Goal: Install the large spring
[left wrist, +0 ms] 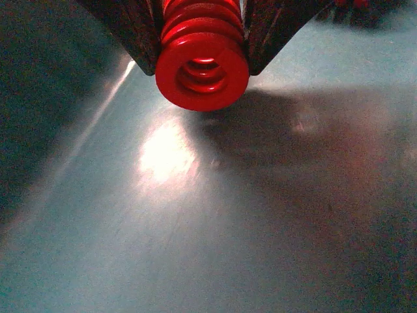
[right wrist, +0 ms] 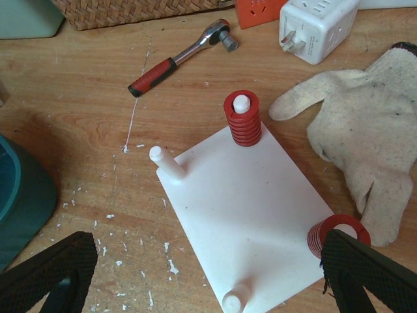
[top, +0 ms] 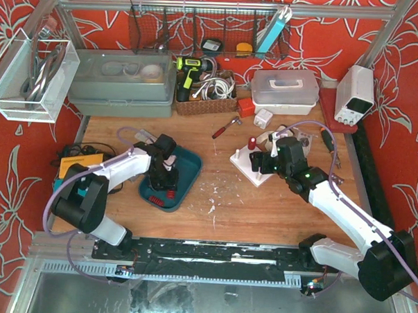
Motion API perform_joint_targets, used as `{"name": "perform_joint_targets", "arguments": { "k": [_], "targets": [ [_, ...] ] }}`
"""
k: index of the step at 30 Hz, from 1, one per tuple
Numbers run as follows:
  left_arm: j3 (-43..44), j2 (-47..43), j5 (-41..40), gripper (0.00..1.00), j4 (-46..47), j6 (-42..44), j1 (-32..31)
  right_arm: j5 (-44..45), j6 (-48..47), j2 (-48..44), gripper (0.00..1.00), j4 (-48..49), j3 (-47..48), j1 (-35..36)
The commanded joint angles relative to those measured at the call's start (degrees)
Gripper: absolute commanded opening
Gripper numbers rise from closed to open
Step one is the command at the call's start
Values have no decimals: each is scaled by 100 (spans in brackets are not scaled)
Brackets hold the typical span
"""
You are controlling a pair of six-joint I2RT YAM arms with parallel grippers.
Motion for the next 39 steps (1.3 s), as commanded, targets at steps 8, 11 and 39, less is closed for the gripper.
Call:
{"name": "perform_joint_targets", "arguments": {
  "k": [8, 11, 39],
  "targets": [
    [320, -1078, 112, 11, 1994, -67, -23, -504, 231, -231, 94, -243, 115, 32],
    [-5, -1345, 326, 9, 2993, 102, -67, -685, 320, -390, 94, -404, 156, 36],
    [-3804, -2551, -574, 0, 9397, 2566, -3047, -978, 646, -110, 71, -2075, 1152, 2157]
  ]
}}
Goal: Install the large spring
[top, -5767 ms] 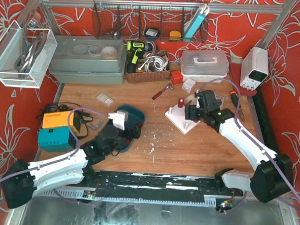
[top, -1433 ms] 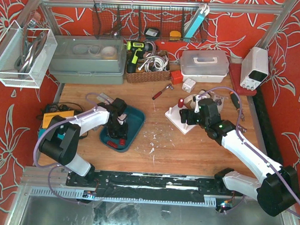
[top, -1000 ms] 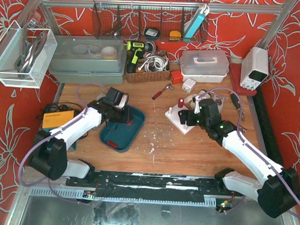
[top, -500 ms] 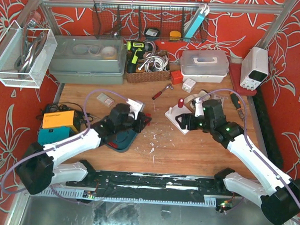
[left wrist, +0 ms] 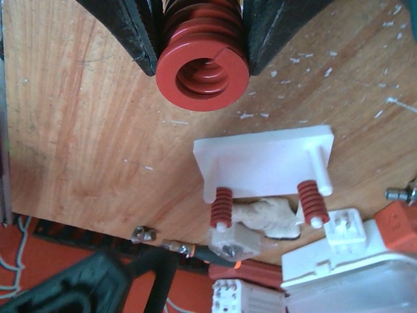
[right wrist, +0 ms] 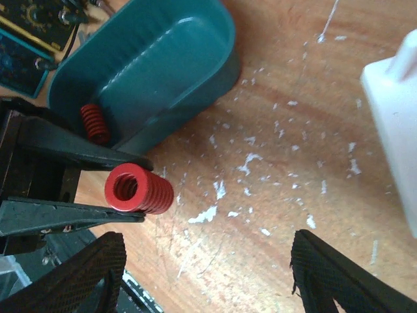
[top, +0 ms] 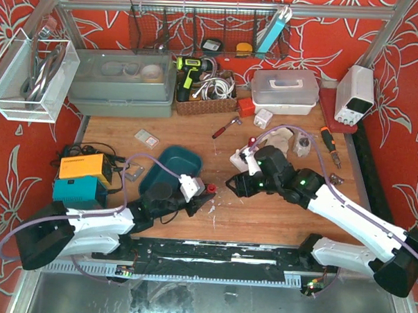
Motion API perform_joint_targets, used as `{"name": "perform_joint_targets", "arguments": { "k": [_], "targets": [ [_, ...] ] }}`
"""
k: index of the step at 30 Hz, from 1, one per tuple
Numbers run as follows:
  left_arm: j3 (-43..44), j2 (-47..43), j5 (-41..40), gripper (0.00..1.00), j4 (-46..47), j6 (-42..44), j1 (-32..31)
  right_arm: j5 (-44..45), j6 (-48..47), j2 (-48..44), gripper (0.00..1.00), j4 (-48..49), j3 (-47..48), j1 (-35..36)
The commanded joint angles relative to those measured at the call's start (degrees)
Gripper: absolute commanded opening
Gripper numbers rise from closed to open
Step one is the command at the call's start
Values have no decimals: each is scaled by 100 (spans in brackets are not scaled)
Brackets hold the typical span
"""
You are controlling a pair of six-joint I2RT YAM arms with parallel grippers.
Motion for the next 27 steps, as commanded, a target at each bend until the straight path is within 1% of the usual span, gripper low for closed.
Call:
{"name": "perform_joint_targets", "arguments": {
  "k": [1, 6, 11, 18, 22, 27],
  "targets": [
    [46, 173, 98, 0, 1064, 321, -125, 427, 233, 239, 71, -192, 217, 526],
    [232, 496, 310, 0, 985, 305, -237, 590, 231, 678, 71, -236, 504, 1031],
    [245, 477, 219, 0, 918, 397, -289, 1023, 216, 1343, 71, -544, 971, 1387],
    [209, 387, 104, 0, 891, 474, -342, 1421, 349, 1991, 71, -895, 1426, 1511],
    [227, 406, 92, 0, 897, 465, -358, 1341, 417, 2211, 70, -1023, 1511, 1539],
    [227, 423, 63, 0, 915, 482, -386, 1084, 566, 2336, 66, -948, 1493, 1549]
  ]
}}
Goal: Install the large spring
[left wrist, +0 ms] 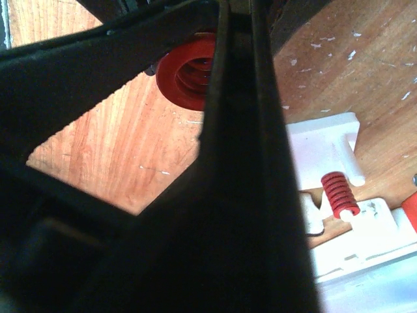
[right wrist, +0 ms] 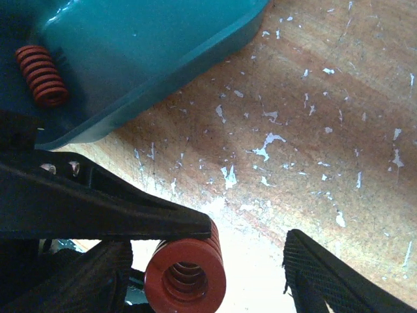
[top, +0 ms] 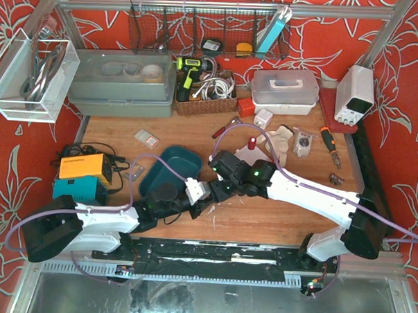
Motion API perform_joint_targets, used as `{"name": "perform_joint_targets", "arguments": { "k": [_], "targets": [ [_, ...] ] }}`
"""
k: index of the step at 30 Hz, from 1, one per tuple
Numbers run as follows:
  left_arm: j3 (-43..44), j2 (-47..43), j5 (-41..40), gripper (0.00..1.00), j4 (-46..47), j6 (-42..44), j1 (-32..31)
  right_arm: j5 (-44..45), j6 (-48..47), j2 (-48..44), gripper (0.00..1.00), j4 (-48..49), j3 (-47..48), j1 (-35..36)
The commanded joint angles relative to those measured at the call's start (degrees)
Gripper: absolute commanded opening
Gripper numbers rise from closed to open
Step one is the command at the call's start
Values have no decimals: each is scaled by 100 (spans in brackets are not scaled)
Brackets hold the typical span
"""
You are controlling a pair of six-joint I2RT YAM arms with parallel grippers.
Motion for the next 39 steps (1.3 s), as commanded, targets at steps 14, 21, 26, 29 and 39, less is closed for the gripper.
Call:
{"name": "perform_joint_targets", "arguments": {
  "k": [14, 21, 26, 29, 39],
  "targets": [
    [2, -251, -389, 0, 590, 195, -106, -885, 817, 554, 49, -102, 137, 79],
    [-47, -316, -530, 0, 607, 197, -105, -1033, 1080, 563, 34, 119, 83, 78],
    [-38, -314, -643, 11, 601, 162, -106, -736, 1137, 325, 24, 135, 65, 36],
    [-30, -314, -695, 31, 562, 141, -106, -489, 1124, 58, 21, 112, 22, -78],
    [50, -284, -869, 97, 410, -31, -106, 133, 689, -769, 14, -230, -255, -1005]
  ]
}}
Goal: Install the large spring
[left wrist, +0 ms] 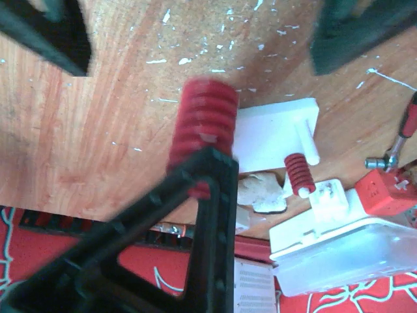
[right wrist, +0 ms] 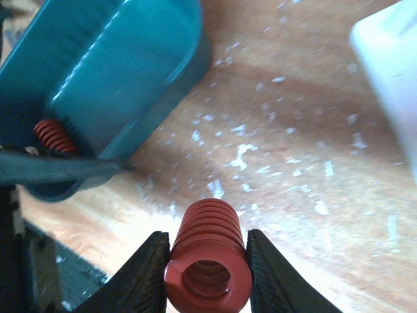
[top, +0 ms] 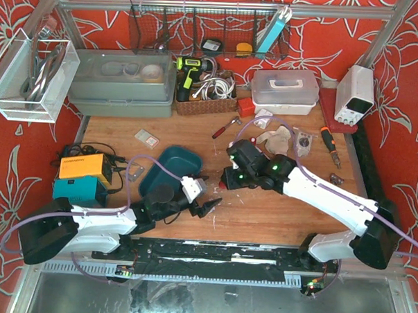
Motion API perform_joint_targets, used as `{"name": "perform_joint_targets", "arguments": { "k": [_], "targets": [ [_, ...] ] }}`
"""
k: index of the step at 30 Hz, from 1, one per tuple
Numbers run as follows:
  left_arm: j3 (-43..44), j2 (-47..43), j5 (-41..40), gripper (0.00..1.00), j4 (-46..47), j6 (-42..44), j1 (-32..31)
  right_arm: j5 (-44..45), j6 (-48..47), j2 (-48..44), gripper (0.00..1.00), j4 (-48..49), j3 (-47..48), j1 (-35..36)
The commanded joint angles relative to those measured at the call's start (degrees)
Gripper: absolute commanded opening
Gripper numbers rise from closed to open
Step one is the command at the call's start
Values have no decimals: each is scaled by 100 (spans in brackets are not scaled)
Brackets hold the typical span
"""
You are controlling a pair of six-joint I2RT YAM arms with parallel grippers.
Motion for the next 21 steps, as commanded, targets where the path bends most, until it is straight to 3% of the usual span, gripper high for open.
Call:
{"name": "perform_joint_targets", "arguments": {
  "k": [1, 13, 21],
  "targets": [
    [194, -50, -270, 100, 94, -108, -28, 489, -363, -341, 14, -368, -120, -570],
    [369, -88, -609, 100, -253, -363, -27, 764, -1327, -670, 11, -799, -228, -2300],
    [672, 116, -1057, 100, -762, -833, 1, 361, -1367, -475, 11, -551, -358, -2559]
  ]
}}
